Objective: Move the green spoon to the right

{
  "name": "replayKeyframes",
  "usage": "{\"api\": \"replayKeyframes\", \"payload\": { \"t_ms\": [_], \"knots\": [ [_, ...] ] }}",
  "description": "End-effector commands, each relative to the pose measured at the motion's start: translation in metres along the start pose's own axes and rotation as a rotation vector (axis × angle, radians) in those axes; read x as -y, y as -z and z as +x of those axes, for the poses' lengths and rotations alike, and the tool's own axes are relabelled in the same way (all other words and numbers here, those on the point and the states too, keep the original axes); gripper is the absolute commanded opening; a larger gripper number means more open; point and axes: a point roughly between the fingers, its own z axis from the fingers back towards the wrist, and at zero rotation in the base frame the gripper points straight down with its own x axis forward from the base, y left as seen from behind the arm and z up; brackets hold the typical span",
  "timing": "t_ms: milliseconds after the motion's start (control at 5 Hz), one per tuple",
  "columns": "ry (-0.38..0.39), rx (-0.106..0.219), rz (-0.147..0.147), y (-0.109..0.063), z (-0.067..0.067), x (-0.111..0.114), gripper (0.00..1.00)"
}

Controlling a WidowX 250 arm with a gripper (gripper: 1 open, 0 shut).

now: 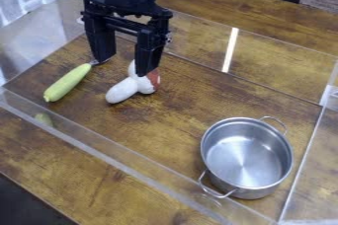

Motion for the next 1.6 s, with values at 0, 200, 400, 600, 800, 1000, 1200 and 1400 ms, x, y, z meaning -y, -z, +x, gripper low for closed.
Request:
{"api": "replayKeyframes", "payload": {
  "t_ms": [0, 200, 400, 600, 800, 1000, 1200, 1400],
  "knots": [
    [-0.002, -0.024, 0.002, 0.011, -0.001, -0.004, 1.00],
    [-0.022, -0.014, 0.011, 0.017, -0.003, -0.028, 1.00],
    [-0.036, 0.028, 0.030, 0.021, -0.008, -0.065, 1.00],
    [-0.027, 0.062, 0.046, 0.027, -0.009, -0.099, 1.00],
    [0.008, 0.087, 0.045, 0.041, -0.003, -0.117, 1.00],
    [0.049, 0.100, 0.045, 0.058, 0.004, -0.121, 1.00],
    [0.084, 0.117, 0.045, 0.072, 0.011, -0.123, 1.00],
    [0.110, 0.131, 0.042, 0.083, 0.019, -0.126, 1.00]
  ]
}}
